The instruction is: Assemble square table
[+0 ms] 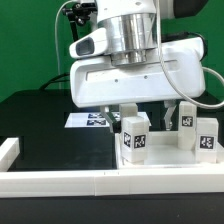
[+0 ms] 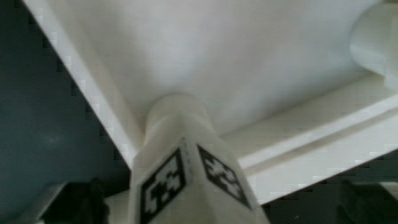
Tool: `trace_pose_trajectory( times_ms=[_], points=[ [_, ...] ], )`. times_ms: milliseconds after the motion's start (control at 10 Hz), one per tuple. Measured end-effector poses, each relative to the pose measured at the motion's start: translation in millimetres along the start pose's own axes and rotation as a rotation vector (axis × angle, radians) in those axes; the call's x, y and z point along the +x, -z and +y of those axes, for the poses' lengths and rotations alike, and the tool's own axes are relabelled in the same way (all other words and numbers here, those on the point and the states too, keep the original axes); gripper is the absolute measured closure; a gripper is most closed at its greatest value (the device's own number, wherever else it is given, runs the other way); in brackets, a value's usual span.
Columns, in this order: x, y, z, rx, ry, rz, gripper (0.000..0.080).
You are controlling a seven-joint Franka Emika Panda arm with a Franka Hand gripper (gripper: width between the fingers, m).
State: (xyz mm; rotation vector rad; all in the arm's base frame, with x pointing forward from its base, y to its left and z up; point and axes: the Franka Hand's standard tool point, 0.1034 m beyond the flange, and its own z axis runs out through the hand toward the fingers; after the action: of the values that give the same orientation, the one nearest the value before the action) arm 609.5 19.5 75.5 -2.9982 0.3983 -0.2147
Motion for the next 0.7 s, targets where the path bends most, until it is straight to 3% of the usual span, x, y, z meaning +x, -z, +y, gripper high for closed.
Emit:
trace_pose_trajectory(
  times_ms=[300, 700],
  points=[
    [-0.9, -2.3, -1.6, -0.043, 0.281, -0.004, 0.0150],
    [2.5, -2.3, 10.0, -0.048, 0.580, -0.012, 0.0150]
  ],
)
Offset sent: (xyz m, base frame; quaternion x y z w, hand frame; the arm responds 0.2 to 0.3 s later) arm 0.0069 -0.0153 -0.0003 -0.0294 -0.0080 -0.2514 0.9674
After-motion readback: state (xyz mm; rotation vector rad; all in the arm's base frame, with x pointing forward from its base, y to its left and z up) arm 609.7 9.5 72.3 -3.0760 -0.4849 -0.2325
